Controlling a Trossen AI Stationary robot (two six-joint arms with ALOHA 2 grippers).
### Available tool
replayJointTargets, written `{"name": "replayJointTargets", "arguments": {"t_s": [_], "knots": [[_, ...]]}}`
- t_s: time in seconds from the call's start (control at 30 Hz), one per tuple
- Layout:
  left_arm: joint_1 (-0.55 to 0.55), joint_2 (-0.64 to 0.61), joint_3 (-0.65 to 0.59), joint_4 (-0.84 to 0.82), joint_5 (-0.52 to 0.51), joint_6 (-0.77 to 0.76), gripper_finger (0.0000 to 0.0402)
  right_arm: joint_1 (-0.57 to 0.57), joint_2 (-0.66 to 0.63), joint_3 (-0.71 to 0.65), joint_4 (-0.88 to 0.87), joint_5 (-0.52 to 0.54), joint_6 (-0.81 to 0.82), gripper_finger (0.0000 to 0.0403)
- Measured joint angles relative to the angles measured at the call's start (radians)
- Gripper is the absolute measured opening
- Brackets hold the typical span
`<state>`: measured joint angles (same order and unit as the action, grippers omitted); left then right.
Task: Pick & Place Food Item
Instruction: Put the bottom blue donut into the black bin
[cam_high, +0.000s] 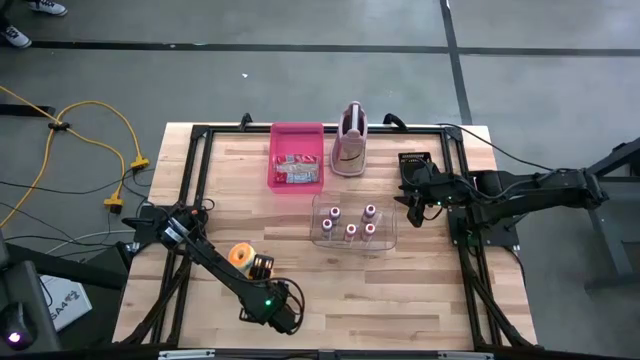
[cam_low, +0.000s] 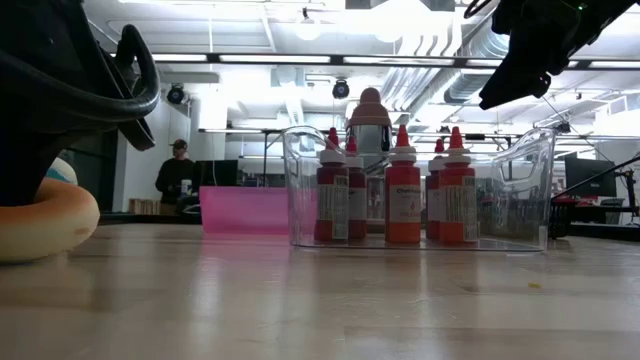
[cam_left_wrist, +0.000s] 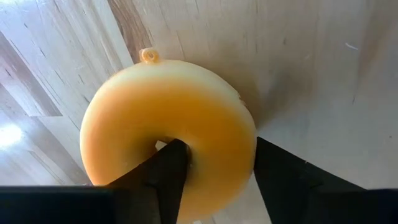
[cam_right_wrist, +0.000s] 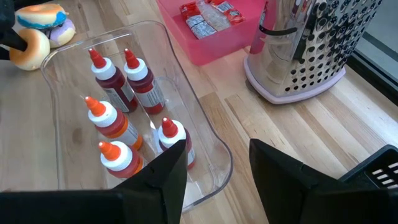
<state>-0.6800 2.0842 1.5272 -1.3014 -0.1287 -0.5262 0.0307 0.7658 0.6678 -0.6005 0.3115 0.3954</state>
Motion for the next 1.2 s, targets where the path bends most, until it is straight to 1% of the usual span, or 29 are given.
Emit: {"name": "replayJointTargets", "arguments": {"t_s": [0.13,0.27,0.47,0.63,0.73,0.9,1.07,1.2], "knots": [[0.000,0.000,0.000,0.000,0.000,0.000,0.0142,0.000,0.000,0.000,0.000,0.000,0.000,0.0161],[0.000,0.000,0.000,-0.001,0.000,-0.001,0.0126,0.000,0.000,0.000,0.000,0.000,0.000,0.0161],[0.002,-0.009,0.004,-0.013,0.002,-0.002,0.0122,0.000,0.000,0.000,0.000,0.000,0.000,0.0161],[0.027,-0.078,0.009,-0.008,0.009,-0.031,0.0122,0.000,0.000,0.000,0.001,0.000,0.000,0.0161],[0.052,-0.129,0.010,0.031,0.007,-0.054,0.0122,0.000,0.000,0.000,0.001,0.000,0.000,0.0161],[0.096,-0.202,0.010,0.180,-0.002,-0.044,0.0122,0.000,0.000,0.000,0.001,0.000,0.000,0.0161],[0.154,-0.244,0.011,0.360,-0.004,0.035,0.0122,0.000,0.000,0.000,0.001,0.000,0.000,0.0161],[0.200,-0.268,0.011,0.519,0.042,0.113,0.0122,0.000,0.000,0.000,0.001,0.000,0.000,0.0161]]}}
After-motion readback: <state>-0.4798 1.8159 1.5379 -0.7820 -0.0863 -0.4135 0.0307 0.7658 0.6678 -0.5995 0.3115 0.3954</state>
